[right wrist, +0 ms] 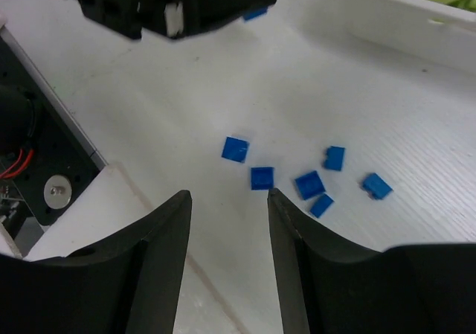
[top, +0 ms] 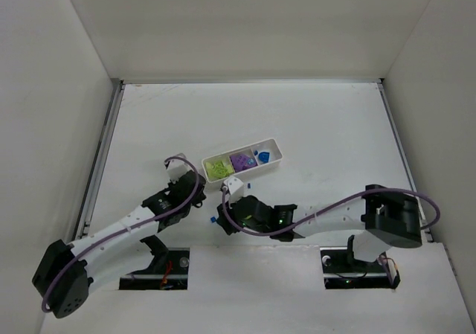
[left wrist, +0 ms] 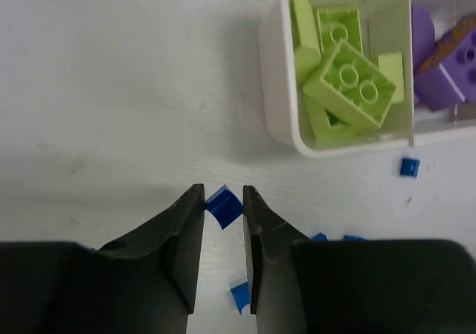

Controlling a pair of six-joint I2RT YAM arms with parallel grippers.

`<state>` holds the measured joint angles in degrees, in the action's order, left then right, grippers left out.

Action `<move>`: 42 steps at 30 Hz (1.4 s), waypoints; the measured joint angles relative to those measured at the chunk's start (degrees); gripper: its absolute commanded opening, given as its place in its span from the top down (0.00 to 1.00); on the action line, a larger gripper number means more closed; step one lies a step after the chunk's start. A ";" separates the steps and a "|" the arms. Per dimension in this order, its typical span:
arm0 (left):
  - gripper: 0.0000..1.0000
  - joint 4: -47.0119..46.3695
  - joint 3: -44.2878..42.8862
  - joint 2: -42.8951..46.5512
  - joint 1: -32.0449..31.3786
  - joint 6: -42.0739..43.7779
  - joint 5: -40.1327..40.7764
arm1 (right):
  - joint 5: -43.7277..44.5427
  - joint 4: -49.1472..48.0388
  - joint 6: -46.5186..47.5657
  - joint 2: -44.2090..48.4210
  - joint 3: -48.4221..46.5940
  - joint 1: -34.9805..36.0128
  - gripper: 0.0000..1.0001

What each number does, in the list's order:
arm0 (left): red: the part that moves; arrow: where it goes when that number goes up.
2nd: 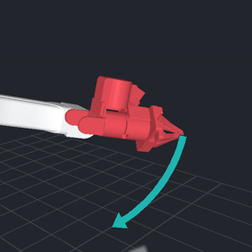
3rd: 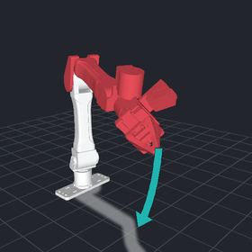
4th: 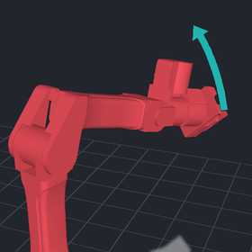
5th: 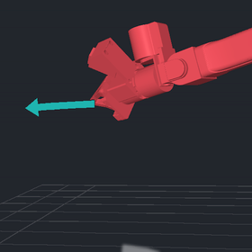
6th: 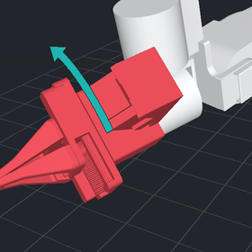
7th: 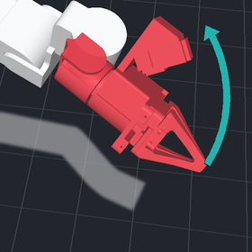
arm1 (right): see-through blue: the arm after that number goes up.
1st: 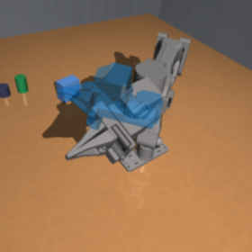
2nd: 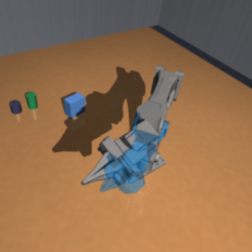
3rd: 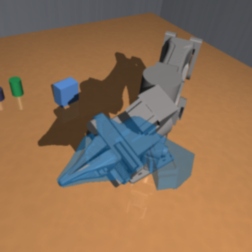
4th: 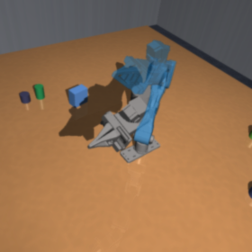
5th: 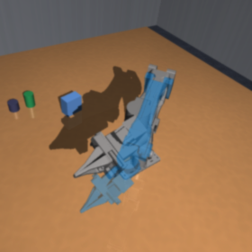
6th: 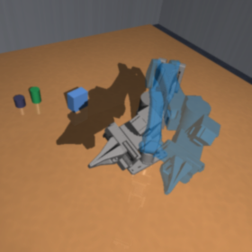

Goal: Sort the legos into containers by color

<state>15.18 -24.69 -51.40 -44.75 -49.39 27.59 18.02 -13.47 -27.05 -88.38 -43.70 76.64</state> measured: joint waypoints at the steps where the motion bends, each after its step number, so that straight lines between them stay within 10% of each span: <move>1: 0.85 -0.24 0.15 0.79 1.38 0.02 -0.04 | -0.13 -0.28 0.33 -1.46 -0.94 0.26 0.49; 23: 0.85 -5.49 0.90 8.09 11.50 2.91 -5.01 | -0.55 2.03 0.98 -18.49 -12.50 -0.09 0.57; 42: 0.85 -5.73 -1.86 8.74 10.62 4.24 -5.16 | 1.40 4.13 0.46 -10.47 -9.90 -2.29 0.74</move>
<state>9.45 -26.55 -42.65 -34.13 -45.15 22.44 19.42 -9.34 -26.59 -98.85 -53.60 74.35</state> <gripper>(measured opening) 0.217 0.260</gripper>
